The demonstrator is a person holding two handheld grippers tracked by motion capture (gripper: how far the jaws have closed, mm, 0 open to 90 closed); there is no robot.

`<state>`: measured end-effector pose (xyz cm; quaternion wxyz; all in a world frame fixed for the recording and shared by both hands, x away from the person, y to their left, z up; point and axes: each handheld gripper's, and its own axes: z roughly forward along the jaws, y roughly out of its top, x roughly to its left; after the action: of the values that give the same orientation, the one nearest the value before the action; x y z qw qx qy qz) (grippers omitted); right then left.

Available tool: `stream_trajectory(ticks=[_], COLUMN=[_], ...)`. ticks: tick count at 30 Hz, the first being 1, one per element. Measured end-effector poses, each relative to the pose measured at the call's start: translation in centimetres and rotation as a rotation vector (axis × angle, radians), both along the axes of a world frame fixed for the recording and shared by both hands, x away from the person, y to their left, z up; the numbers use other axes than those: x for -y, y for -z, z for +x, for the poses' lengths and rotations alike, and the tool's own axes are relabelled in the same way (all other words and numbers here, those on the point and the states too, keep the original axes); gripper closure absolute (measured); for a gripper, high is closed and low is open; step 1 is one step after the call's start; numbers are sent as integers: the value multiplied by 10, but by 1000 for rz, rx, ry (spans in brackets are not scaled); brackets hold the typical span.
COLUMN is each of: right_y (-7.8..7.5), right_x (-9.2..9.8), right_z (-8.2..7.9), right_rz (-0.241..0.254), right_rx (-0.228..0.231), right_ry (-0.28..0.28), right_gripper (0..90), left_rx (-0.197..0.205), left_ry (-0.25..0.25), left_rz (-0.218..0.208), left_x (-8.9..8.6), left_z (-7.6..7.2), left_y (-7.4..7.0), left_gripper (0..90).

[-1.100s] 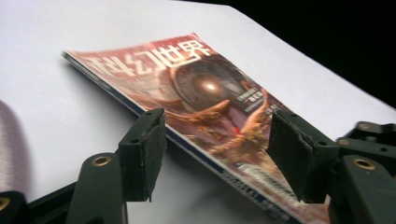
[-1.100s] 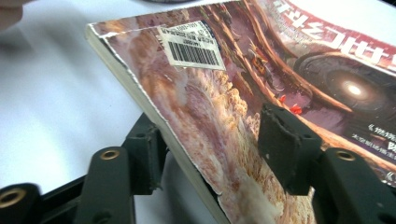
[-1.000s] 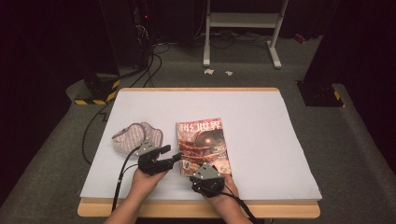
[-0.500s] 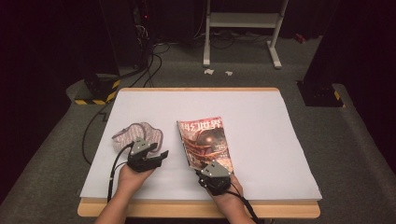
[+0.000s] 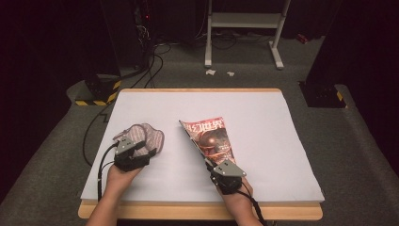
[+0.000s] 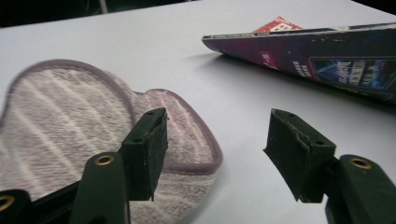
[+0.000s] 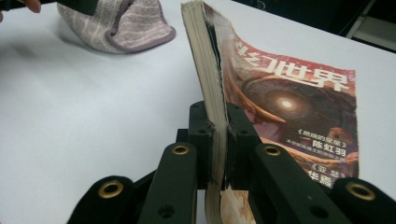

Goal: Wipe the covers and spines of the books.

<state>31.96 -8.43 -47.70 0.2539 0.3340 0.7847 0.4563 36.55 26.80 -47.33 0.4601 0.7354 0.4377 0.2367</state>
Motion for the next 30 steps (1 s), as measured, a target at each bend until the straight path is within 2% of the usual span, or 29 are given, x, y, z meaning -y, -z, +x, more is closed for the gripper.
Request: stream_trajectory(ticks=[4, 7, 10, 12, 14, 16, 19, 24, 26, 30], right_y=[-1, -1, -1, -1, -1, -2, -1, -1, -1, -1], right_x=[7, 11, 15, 17, 18, 19, 19, 19, 19, 20], right_z=[2, 4, 6, 6, 6, 6, 6, 7, 6, 7], right_rz=[29, 61, 84, 87, 89, 90, 90, 92, 92, 94], right_rx=[-14, -30, -38, -37, -33, -34, -34, -35, -36, -38], right_ry=[-2, -4, -2, -4, -2, -5, -5, -8, -8, -9], right_gripper=[844, 845, 845, 846, 846, 845, 845, 844, 843, 843], left_rx=[8, 14, -3, -25, -11, 9, -7, -54, -85, -110], left_ry=[-20, -37, -66, -67, -87, -118, -129, -166, -181, -183], left_rz=[-5, 18, 25, 0, -9, 5, -9, 74, 100, 125], left_x=[-6, -11, -19, -26, -33, -40, -47, -49, -50, -49], left_z=[0, 1, 2, 4, 4, 4, 7, 19, 25, 31], left_y=[-1, -2, -3, -4, -5, -6, -4, 9, 16, 24], left_gripper=[384, 376, 348, 323, 313, 299, 270, 250, 243, 263])
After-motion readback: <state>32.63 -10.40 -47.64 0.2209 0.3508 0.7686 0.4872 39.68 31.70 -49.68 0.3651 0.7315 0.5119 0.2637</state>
